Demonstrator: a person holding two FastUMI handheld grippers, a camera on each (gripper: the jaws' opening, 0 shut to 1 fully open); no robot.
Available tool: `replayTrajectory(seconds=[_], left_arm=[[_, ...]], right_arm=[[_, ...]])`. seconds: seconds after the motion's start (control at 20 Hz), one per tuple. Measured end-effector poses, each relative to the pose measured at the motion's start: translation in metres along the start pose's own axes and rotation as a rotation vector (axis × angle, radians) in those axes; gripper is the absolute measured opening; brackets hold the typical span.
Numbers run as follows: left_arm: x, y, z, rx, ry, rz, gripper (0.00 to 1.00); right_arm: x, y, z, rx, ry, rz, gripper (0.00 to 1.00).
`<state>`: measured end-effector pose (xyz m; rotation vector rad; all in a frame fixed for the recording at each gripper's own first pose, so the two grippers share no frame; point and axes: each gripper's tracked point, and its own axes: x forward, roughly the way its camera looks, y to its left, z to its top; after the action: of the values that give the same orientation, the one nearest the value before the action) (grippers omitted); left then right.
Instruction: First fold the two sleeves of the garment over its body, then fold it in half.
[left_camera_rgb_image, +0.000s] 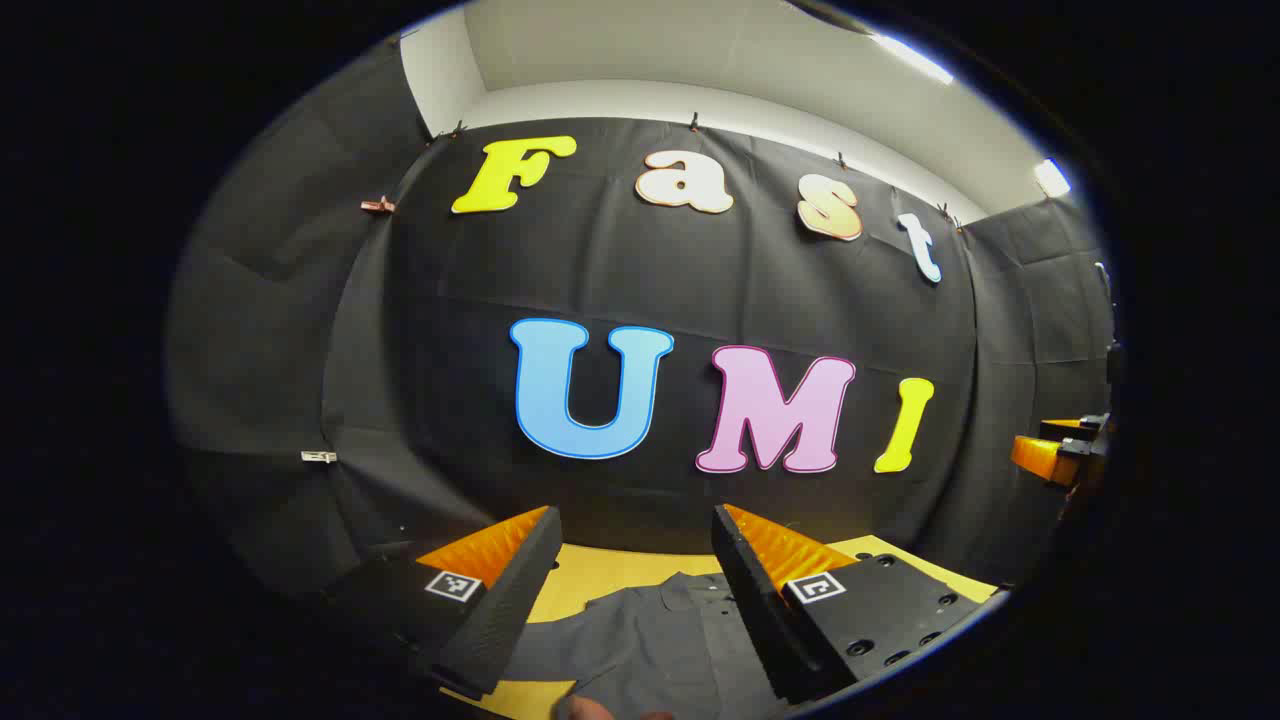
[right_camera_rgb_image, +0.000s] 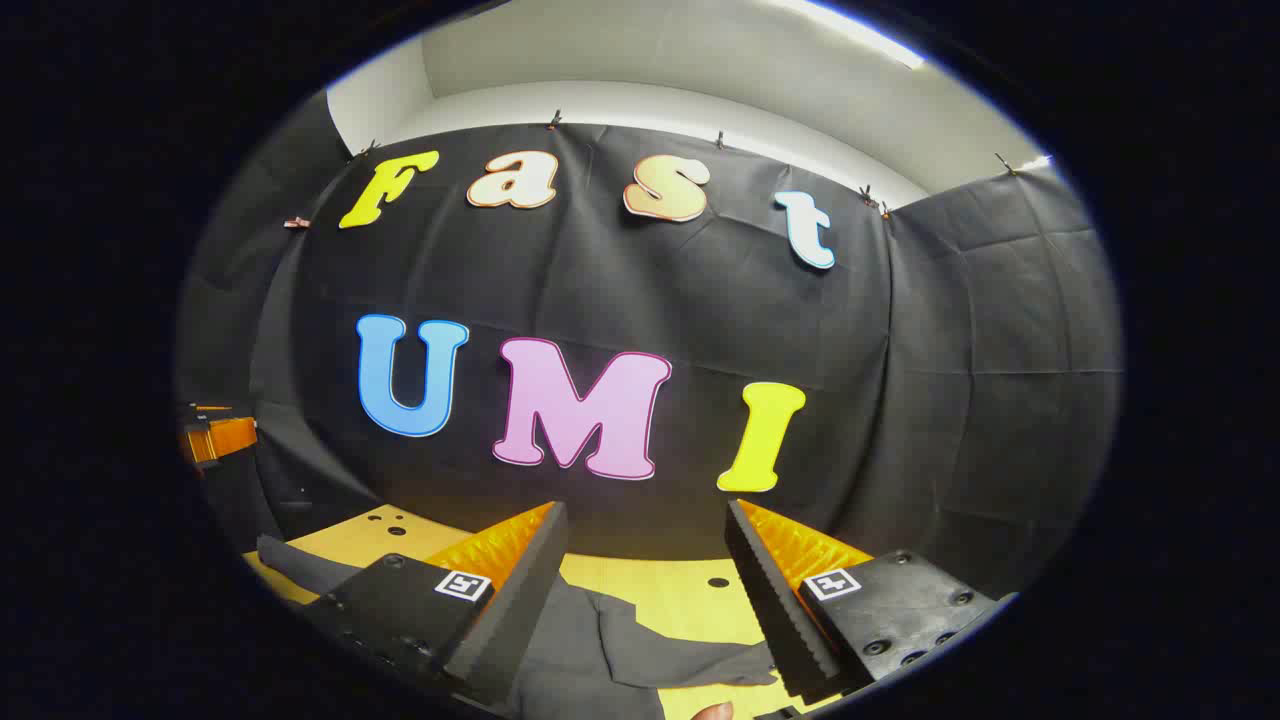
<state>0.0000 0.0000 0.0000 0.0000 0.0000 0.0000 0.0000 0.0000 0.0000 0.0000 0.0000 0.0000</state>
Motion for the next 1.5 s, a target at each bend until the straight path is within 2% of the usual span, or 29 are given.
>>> replayTrajectory(seconds=[0.35,0.85,0.9,0.95,1.2,1.5], left_arm=[[0.007,0.014,0.001,0.026,0.005,-0.009,0.95],[0.026,0.002,-0.002,0.060,0.011,-0.044,0.95],[0.029,-0.001,-0.001,0.056,0.012,-0.048,0.95],[0.030,-0.002,-0.001,0.050,0.013,-0.051,0.95],[0.040,-0.018,0.003,0.054,0.000,-0.057,0.95],[0.048,-0.042,0.004,0.080,0.009,-0.057,0.95]], right_arm=[[0.005,0.005,0.006,-0.003,0.009,-0.020,0.97],[0.020,0.008,-0.005,-0.031,0.024,-0.024,0.97],[0.024,0.002,-0.012,-0.036,0.034,-0.029,0.92],[0.029,-0.005,-0.022,-0.043,0.053,-0.037,0.97],[0.057,-0.055,-0.076,-0.087,0.124,-0.071,0.98],[0.090,-0.124,-0.187,-0.040,0.298,-0.146,0.98]])
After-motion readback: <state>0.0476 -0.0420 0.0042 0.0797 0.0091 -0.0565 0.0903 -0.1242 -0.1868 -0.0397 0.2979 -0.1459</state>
